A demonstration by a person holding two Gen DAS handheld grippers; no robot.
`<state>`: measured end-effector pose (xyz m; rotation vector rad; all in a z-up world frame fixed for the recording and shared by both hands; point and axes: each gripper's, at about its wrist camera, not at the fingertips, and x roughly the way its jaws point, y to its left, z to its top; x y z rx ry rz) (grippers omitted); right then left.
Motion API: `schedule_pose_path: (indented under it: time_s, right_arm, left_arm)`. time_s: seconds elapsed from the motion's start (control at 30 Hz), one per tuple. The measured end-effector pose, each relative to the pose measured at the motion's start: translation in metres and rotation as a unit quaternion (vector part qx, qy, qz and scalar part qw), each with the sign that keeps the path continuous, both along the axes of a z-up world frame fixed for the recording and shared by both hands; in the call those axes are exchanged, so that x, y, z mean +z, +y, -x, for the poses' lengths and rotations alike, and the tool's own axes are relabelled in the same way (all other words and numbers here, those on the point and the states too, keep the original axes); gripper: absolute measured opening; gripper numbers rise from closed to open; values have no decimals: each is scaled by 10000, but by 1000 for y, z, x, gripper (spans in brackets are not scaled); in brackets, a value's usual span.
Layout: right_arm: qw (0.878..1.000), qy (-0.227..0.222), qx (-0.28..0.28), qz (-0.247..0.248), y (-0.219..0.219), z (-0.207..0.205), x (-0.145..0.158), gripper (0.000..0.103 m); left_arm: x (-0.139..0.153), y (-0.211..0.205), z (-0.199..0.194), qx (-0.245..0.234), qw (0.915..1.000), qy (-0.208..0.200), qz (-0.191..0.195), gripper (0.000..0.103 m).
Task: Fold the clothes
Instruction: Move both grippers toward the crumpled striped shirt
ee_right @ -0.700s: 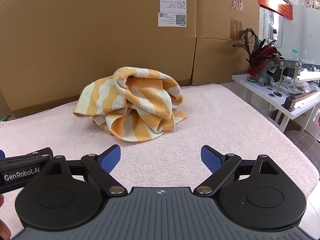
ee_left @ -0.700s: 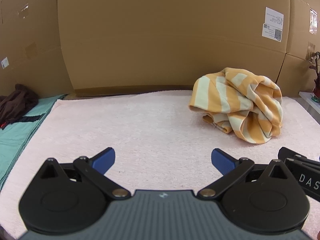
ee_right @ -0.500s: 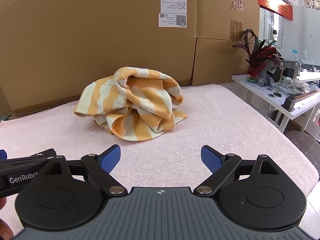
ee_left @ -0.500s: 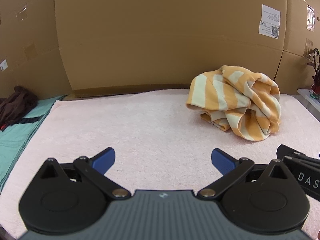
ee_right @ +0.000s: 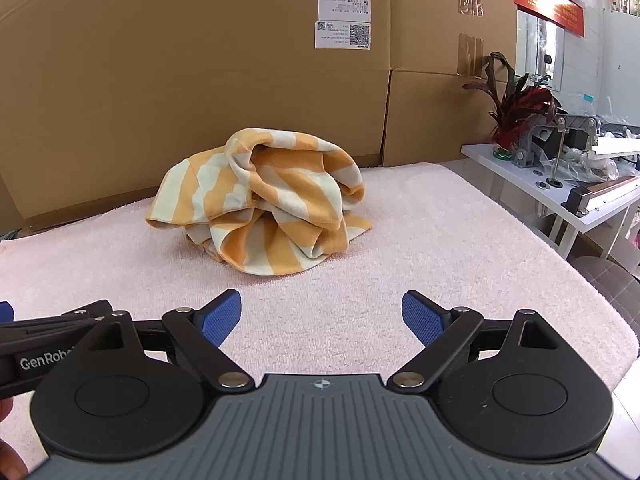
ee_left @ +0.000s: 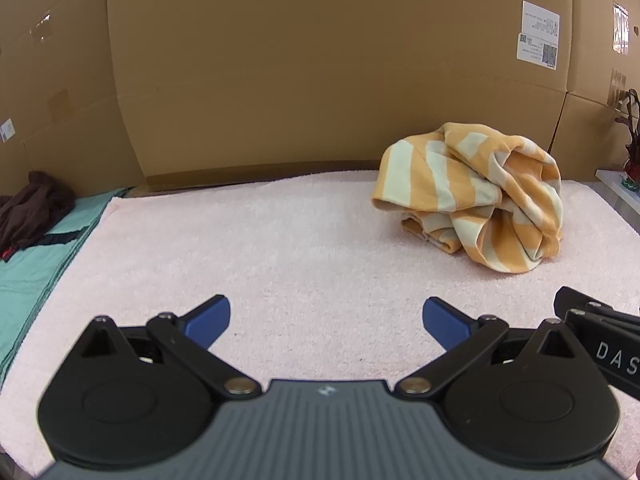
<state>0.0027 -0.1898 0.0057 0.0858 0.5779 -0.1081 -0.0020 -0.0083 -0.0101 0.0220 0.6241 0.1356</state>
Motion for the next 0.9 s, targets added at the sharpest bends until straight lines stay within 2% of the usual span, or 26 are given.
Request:
schedule_pose_path:
  time_s: [0.9]
  right_arm:
    - [9999, 153, -35, 35, 3, -7, -11, 90]
  left_arm:
    - [-10, 1, -9, 44, 9999, 158, 6, 102]
